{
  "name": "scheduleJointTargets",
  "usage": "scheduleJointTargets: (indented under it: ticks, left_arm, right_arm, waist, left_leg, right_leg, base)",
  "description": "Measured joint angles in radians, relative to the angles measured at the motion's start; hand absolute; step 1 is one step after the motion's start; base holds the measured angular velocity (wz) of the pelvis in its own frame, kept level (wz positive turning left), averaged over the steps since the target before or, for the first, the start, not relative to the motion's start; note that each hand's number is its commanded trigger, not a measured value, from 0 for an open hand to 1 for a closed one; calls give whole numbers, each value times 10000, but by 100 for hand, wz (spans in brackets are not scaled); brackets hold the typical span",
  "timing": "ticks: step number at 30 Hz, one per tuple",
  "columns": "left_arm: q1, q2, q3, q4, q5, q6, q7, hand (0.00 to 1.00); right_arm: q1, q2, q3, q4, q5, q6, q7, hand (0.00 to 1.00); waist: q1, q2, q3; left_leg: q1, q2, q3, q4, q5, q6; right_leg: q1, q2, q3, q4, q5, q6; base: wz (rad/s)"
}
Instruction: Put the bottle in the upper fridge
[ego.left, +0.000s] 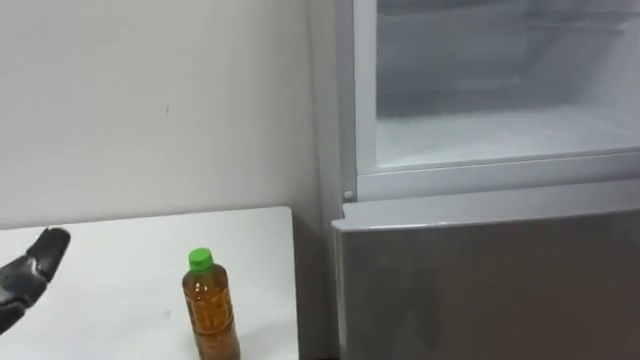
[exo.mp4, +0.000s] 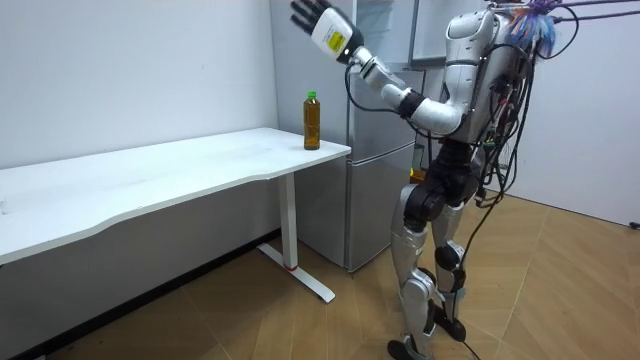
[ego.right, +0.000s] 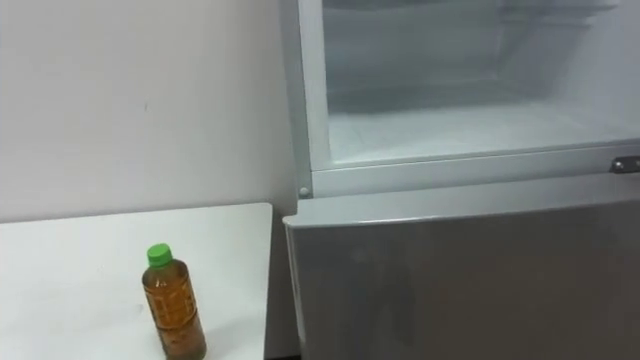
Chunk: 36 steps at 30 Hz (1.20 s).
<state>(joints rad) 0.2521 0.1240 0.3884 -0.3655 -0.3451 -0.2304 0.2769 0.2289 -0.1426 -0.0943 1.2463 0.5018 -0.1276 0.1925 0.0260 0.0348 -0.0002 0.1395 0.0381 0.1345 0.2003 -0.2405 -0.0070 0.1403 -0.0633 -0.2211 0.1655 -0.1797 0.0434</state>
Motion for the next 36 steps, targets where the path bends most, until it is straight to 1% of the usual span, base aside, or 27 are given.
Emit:
scheduleJointTargets:
  ticks: [3, 4, 5, 6, 7, 8, 9, 10, 11, 13, 14, 16, 17, 18, 20, 21, 22, 23, 25, 28, 32, 35, 36]
  left_arm:
    - [309, -9, -12, 1161, 0, 67, 244, 0]
    - [432, -9, -49, 1797, -7, 68, 274, 0]
    - [476, -10, -92, 2144, -20, 69, 283, 0]
    - [528, -12, -264, 2844, -99, 84, 285, 0]
    - [627, -14, -441, 3511, -184, 114, 272, 0]
    - [789, -21, -596, 4116, -178, 125, 258, 0]
    - [874, -21, -683, 4438, -185, 125, 256, 0]
    - [998, -42, -851, 5081, -376, 125, 254, 0]
    - [1008, -50, -933, 5429, -516, 124, 255, 0]
    - [1009, -54, -1276, 7111, -696, 115, 218, 0]
    - [1011, -36, -1398, 7588, -746, 116, 180, 0]
    - [1056, -35, -1990, 9210, -794, 127, 110, 0]
    - [1066, -37, -2100, 9544, -812, 138, 48, 0]
    - [1069, -36, -2266, 10171, -818, 151, -64, 0]
    - [1101, -31, -2508, 11054, -815, 234, -239, 0]
    - [1110, -19, -2595, 11261, -807, 234, -276, 0]
    - [1112, 14, -2756, 11818, -750, 236, -386, 0]
    - [1110, 12, -2774, 12115, -733, 241, -477, 0]
    - [1085, 8, -2913, 12894, -283, 343, -645, 0]
    - [1111, 0, -2941, 13307, 330, 514, -795, 0]
    - [1074, -28, -2939, 13384, 852, 653, -977, 0]
    - [784, -38, -2963, 14130, 1322, 835, -1231, 0]
    - [757, -39, -2962, 14194, 1486, 890, -1295, 0]
  right_arm:
    - [-4, -46, -92, -153, -384, 201, -9, 0]
    - [17, -57, -80, -212, -412, 213, -30, 0]
    - [23, -55, -71, -253, -412, 218, -53, 0]
    - [20, -49, -75, -314, -464, 228, -70, 0]
    - [42, -58, -96, -332, -669, 275, -78, 0]
    - [46, -53, -156, -395, -790, 309, -81, 0]
    - [53, -52, -158, -407, -780, 318, -85, 0]
    - [72, -48, -152, -408, -738, 333, -87, 0]
    - [66, -43, -151, -408, -726, 337, -90, 0]
    - [120, -43, -150, -442, -681, 355, -88, 0]
    - [124, -42, -139, -478, -676, 357, -87, 0]
    - [296, -33, -139, -800, -700, 358, -88, 0]
    - [312, -33, -144, -819, -705, 358, -88, 0]
    - [310, -33, -152, -818, -747, 376, -103, 0]
    - [276, -35, -143, -825, -795, 407, -187, 0]
    - [274, -35, -132, -824, -794, 408, -200, 0]
    - [287, -35, -95, -787, -773, 408, -241, 0]
    - [275, -33, -52, -781, -771, 408, -290, 0]
    - [237, -5, -43, -776, -799, 404, -352, 0]
    - [246, -7, -41, -675, -773, 404, -397, 0]
    - [139, -7, -39, -518, -784, 377, -477, 0]
    - [-42, -17, 44, -345, -816, 374, -471, 0]
    - [-38, -17, 53, -344, -816, 376, -463, 0]
  waist:
    - [76, -24, -14]
    - [97, -49, -8]
    - [108, -42, -11]
    - [98, -5, -24]
    - [93, -69, -2]
    - [115, -72, -11]
    - [119, -73, 0]
    - [108, -93, 0]
    - [110, -72, 18]
    - [105, -123, 14]
    - [99, -131, 16]
    - [59, -167, 24]
    - [63, -170, 20]
    - [60, -204, 27]
    - [65, -234, 31]
    - [69, -235, 31]
    - [82, -225, 39]
    - [88, -225, 35]
    - [46, -243, 38]
    - [57, -242, 35]
    - [45, -230, 28]
    - [-10, -241, 24]
    - [-23, -243, 23]
  left_leg:
    - [-63, -4, -26, 2, 0, -1]
    - [-50, -5, -34, 2, 0, -1]
    - [-46, -6, -43, 5, 0, -1]
    - [-41, -12, -62, 10, 0, -1]
    - [-40, -18, -59, 3, 0, -1]
    - [-39, -18, -56, -8, -1, -2]
    - [-42, -16, -51, -12, -4, -6]
    - [-37, -14, -47, -7, -18, -21]
    - [-43, -13, -46, -6, -23, -25]
    - [-49, -10, -69, -6, -28, -30]
    - [-47, -10, -69, -7, -28, -30]
    - [-46, -9, -68, -17, -32, -35]
    - [-47, -9, -71, -17, -32, -36]
    - [-50, -4, -73, -21, -33, -37]
    - [-25, -4, -70, -49, -34, -39]
    - [8, -5, -57, -59, -34, -39]
    - [89, -5, -28, -98, -34, -39]
    - [107, -4, -11, -111, -34, -39]
    - [94, 7, 41, -109, -49, -49]
    - [37, 10, 35, -60, -87, -47]
    - [-76, 15, 38, -20, -89, -45]
    - [-58, 15, 38, -33, -89, -46]
    - [-49, 15, 38, -40, -89, -46]
  right_leg:
    - [-31, -1, -26, -33, -7, 4]
    - [-19, -2, -31, -39, -9, 7]
    - [-8, -2, -37, -38, -12, 11]
    - [21, -8, -60, -44, -16, 14]
    - [48, -12, -96, -75, -16, 14]
    - [72, -10, -96, -87, -16, 13]
    - [83, -9, -98, -93, -18, 11]
    - [90, -8, -96, -93, -26, 9]
    - [87, -8, -97, -90, -31, 7]
    - [100, -4, -111, -90, -35, 8]
    - [105, -6, -134, -92, -36, 8]
    - [115, -7, -172, -124, -36, 7]
    - [117, -7, -179, -129, -36, 7]
    - [114, -5, -185, -131, -36, 6]
    - [113, -5, -166, -123, -36, 7]
    - [122, -4, -150, -122, -36, 7]
    - [162, 4, -102, -122, -36, 7]
    - [174, 9, -77, -121, -36, 7]
    - [133, 17, -38, -125, -36, 6]
    - [100, 18, -38, -124, -37, 8]
    - [2, 20, -26, -105, -34, 4]
    - [16, 26, -27, -116, -35, 5]
    - [19, 26, -26, -116, -35, 5]
  base:
    - [4]
    - [0]
    - [4]
    - [8]
    - [7]
    - [4]
    - [0]
    - [0]
    - [0]
    - [2]
    - [3]
    - [2]
    - [0]
    - [0]
    - [0]
    - [-7]
    - [-8]
    - [-10]
    - [-7]
    - [0]
    - [0]
    - [0]
    - [0]
